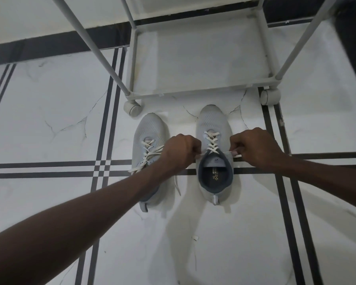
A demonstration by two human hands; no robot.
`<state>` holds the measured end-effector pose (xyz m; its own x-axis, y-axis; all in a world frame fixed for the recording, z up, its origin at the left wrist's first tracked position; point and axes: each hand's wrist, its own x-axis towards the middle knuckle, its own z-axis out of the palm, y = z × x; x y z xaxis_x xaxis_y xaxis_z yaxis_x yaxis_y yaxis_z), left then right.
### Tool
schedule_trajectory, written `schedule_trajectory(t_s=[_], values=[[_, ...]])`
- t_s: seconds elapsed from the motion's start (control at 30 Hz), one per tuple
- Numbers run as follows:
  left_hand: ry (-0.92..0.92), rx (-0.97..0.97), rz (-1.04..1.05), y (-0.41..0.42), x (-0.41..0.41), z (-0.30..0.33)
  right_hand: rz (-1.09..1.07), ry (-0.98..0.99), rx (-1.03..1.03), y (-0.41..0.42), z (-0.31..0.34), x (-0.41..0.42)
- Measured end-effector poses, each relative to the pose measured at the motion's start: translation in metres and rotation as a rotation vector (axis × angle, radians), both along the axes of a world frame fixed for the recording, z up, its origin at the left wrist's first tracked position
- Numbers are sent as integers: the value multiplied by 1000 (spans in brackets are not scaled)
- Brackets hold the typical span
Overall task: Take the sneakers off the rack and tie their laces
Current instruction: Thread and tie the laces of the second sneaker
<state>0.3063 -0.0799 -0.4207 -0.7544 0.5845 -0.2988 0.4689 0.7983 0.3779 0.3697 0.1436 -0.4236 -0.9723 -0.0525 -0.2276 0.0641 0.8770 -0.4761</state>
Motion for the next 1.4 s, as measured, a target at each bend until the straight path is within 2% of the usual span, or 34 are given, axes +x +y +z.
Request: schedule_trajectory(t_s=[0.33, 0.53, 0.63, 0.7, 0.77, 0.83, 0.93, 1.0, 1.07, 1.13, 1.27, 1.4], values=[[107, -179, -13, -7, 11, -2, -79, -46, 43, 6, -5, 7], [66, -140, -34, -18, 1, -3, -43, -104, 113, 16, 2, 2], [226, -79, -11, -35, -6, -2, -78, 16, 197, 28, 7, 3], [252, 6, 171, -37, -3, 3, -115, 159, 309, 22, 11, 0], [132, 136, 421, -30, 1, 10, -150, 200, 310, 10, 19, -6], [-53, 299, 579, -19, -1, 15, -213, 195, 210, 2, 29, -12], [-419, 604, 776, -2, -14, 31, -269, 155, -21, -6, 38, -18], [-604, 766, 830, 10, -20, 43, -341, 72, -278, -11, 42, -22], [-697, 799, 805, 20, -22, 49, -450, 28, -569, -16, 47, -26], [-795, 770, 805, 26, -19, 45, -497, 17, -700, -21, 54, -28], [-891, 624, 684, 30, -11, 32, -395, 99, -667, -30, 66, -31], [-894, 615, 587, 37, -9, 32, -295, 103, -603, -32, 70, -34]])
